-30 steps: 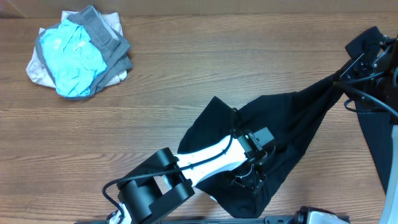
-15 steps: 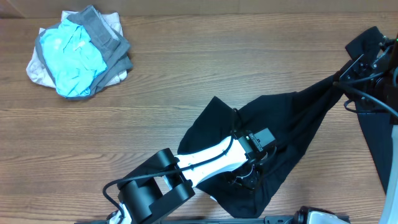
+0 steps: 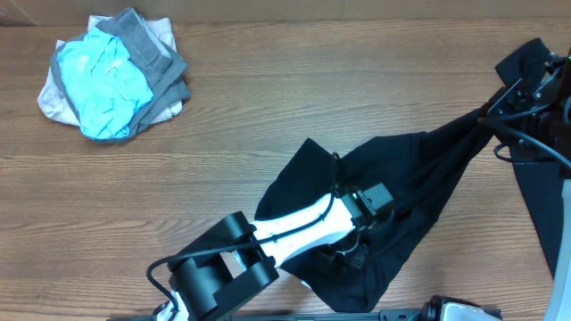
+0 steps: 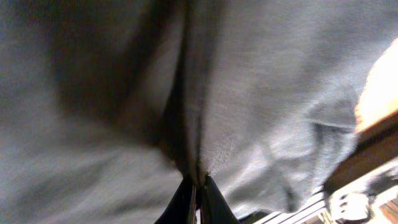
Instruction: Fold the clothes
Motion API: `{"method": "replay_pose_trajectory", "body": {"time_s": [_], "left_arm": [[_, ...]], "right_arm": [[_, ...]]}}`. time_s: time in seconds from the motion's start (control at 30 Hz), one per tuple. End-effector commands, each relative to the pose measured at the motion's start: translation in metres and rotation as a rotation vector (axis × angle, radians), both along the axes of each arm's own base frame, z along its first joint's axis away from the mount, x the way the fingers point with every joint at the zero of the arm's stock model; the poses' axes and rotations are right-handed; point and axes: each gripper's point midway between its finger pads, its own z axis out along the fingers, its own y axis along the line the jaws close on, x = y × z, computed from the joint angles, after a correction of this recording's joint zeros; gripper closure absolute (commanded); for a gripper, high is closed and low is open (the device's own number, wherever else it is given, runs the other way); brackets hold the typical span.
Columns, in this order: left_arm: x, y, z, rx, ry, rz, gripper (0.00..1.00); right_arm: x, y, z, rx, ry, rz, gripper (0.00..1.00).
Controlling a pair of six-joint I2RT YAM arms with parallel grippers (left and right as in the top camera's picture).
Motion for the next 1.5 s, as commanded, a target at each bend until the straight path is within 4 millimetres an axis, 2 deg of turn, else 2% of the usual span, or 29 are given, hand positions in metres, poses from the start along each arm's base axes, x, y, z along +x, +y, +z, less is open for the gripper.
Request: {"method": "replay_pose_trajectory", "body": {"time_s": [0.0,0.2,0.3,0.4,0.53,0.6,0.7,0.77,0.9,1.03,1.17,1.27,1.33,1.4,1.47], "left_arm": [[0.050,0.009,0.025,0.026,-0.112,0.081,0.96],[0.135,0.045,0.111,-0.017,-0.239,0.184,0.96],[0.170,0.065,0.166,-0.080,-0.314,0.261,0.96],[0.194,0.091,0.228,-0.145,-0.418,0.326,0.96],[0.204,0.133,0.304,-0.187,-0.569,0.416,0.96],[0.198,0.152,0.339,-0.216,-0.645,0.451,0.96],[0.185,0.163,0.386,-0.313,-0.766,0.468,0.96],[0.171,0.172,0.410,-0.353,-0.833,0.483,0.96],[0.139,0.186,0.443,-0.432,-0.899,0.516,0.96],[0.101,0.198,0.471,-0.536,-0.941,0.556,0.96],[0.080,0.215,0.487,-0.564,-1.003,0.590,0.96],[0.088,0.233,0.487,-0.488,-1.066,0.667,0.96],[0.103,0.242,0.481,-0.412,-1.087,0.724,0.96],[0.127,0.245,0.473,-0.333,-1.100,0.759,0.96],[0.160,0.237,0.460,-0.284,-1.088,0.760,0.96]], "right_arm": [[0.002,-0.004,0.011,-0.022,-0.040,-0.005,0.96],[0.004,-0.004,0.014,-0.025,-0.057,-0.006,0.96],[0.009,-0.003,0.019,-0.019,-0.086,0.003,0.96],[0.012,-0.002,0.030,-0.015,-0.122,0.003,0.96],[0.009,-0.001,0.055,-0.026,-0.182,0.003,0.96],[0.005,0.000,0.068,-0.031,-0.207,0.004,0.96],[-0.007,0.002,0.087,-0.037,-0.235,0.003,0.96],[-0.016,0.004,0.099,-0.040,-0.248,0.003,0.96],[-0.036,0.009,0.111,-0.030,-0.246,0.006,0.96],[-0.058,0.015,0.113,-0.018,-0.213,0.015,0.96],[-0.065,0.021,0.117,-0.014,-0.219,0.047,0.96],[-0.057,0.023,0.121,0.001,-0.241,0.062,0.96],[-0.042,0.020,0.121,0.008,-0.252,0.052,0.96],[-0.024,0.017,0.119,0.015,-0.251,0.050,0.96],[0.001,0.017,0.115,0.031,-0.256,0.068,0.96]]}}
